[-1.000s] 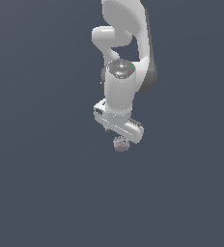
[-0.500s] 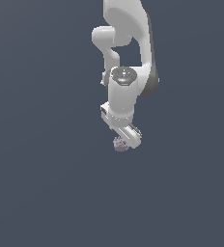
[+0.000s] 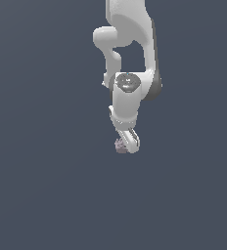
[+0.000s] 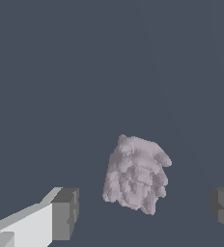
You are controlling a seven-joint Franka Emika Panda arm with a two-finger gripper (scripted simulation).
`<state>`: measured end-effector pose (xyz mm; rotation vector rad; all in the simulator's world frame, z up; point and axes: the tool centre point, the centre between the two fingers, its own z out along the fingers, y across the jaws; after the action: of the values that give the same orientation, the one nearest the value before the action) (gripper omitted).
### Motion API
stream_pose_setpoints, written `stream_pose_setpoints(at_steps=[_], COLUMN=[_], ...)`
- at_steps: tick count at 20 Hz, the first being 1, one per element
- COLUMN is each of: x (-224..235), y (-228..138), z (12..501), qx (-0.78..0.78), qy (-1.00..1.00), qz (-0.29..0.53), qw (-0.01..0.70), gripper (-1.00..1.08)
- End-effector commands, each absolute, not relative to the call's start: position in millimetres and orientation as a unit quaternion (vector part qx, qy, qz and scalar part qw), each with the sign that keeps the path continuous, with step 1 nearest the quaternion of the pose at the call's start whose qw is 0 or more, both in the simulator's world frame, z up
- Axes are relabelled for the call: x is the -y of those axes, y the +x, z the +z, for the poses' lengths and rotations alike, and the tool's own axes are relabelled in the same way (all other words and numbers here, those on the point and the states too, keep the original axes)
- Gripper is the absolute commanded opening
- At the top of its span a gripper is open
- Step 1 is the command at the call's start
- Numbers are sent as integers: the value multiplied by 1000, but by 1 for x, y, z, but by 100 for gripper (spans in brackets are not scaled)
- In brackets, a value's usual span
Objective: Pick up the object and move it to a goal position.
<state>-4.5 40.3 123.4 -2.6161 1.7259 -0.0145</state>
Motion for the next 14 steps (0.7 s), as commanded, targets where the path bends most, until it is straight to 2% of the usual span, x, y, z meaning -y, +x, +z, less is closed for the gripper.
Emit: stream_pose_setpoints(at_steps=[1,14], x=[-42,-48], y=[-7,-13], z=[119,105], qx=[-579,-661], qy=[-815,-750], qz=[-3,0], qw=[3,0], gripper=[100,100])
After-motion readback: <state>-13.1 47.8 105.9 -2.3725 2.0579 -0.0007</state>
